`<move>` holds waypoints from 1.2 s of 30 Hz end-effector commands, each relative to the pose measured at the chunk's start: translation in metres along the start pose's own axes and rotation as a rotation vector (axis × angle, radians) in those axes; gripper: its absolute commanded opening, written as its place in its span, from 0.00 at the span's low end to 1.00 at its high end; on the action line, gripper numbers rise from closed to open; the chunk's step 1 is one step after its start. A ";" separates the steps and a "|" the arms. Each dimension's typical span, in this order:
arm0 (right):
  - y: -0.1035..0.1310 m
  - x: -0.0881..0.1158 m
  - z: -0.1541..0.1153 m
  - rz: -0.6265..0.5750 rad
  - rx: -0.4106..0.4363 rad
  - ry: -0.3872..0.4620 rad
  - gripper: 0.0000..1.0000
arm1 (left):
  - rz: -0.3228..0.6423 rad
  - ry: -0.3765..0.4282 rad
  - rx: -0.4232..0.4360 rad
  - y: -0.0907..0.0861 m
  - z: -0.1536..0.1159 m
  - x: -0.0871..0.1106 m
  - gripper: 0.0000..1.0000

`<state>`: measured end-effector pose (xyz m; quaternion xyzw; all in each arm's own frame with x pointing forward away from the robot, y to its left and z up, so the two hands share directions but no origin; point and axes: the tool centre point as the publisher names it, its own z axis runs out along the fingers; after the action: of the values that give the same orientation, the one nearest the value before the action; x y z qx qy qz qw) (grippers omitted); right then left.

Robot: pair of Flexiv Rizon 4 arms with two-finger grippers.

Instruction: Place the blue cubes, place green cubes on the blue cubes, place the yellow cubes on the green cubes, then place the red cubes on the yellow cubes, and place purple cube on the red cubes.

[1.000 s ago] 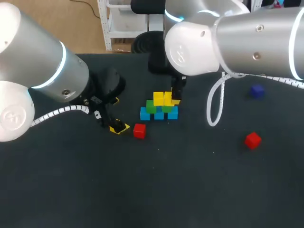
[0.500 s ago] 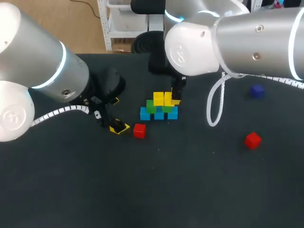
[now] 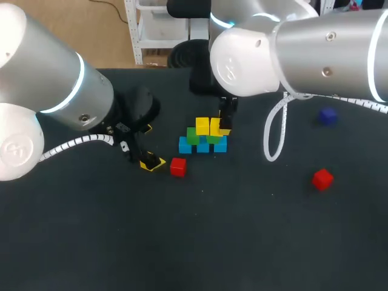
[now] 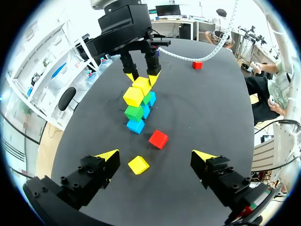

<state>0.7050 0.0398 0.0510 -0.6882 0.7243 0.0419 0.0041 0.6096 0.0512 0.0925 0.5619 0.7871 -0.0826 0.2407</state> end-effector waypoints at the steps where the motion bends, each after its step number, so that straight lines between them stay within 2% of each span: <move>1: -0.002 -0.001 0.001 0.001 -0.004 0.001 0.52 | -0.001 0.003 0.000 0.001 0.000 -0.001 1.00; 7: -0.002 -0.002 0.001 0.001 -0.003 0.002 0.57 | -0.001 0.003 0.000 0.001 0.000 -0.001 1.00; 10: -0.001 -0.002 0.000 0.001 -0.003 0.001 0.82 | -0.001 0.003 0.000 0.001 0.000 -0.001 1.00; 13: 0.000 -0.002 -0.002 0.002 -0.003 0.000 1.00 | -0.001 0.003 0.000 0.001 0.000 -0.001 1.00; 27: 0.014 0.024 -0.018 0.030 0.019 -0.011 1.00 | -0.001 0.003 0.000 0.001 0.000 -0.001 1.00; 29: 0.016 0.026 -0.017 0.034 0.018 -0.010 0.77 | -0.001 0.003 0.000 0.001 0.000 -0.001 1.00; 30: 0.017 0.027 -0.017 0.034 0.018 -0.010 0.44 | -0.001 0.003 0.000 0.001 0.000 -0.001 1.00; 32: 0.018 0.029 -0.016 0.035 0.017 -0.010 0.34 | -0.001 0.003 0.000 0.001 0.000 -0.001 1.00; 33: 0.019 0.029 -0.015 0.036 0.016 -0.010 0.20 | -0.001 0.003 0.000 0.001 0.000 -0.001 1.00; 34: 0.019 0.030 -0.015 0.036 0.015 -0.011 0.01 | -0.001 0.003 0.000 0.001 0.000 -0.001 1.00; 36: 0.020 0.030 -0.014 0.034 0.013 -0.015 0.00 | -0.001 0.003 0.000 0.001 0.000 -0.001 1.00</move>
<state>0.6890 0.0133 0.0654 -0.6755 0.7361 0.0436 0.0070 0.6096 0.0512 0.0925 0.5619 0.7871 -0.0826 0.2407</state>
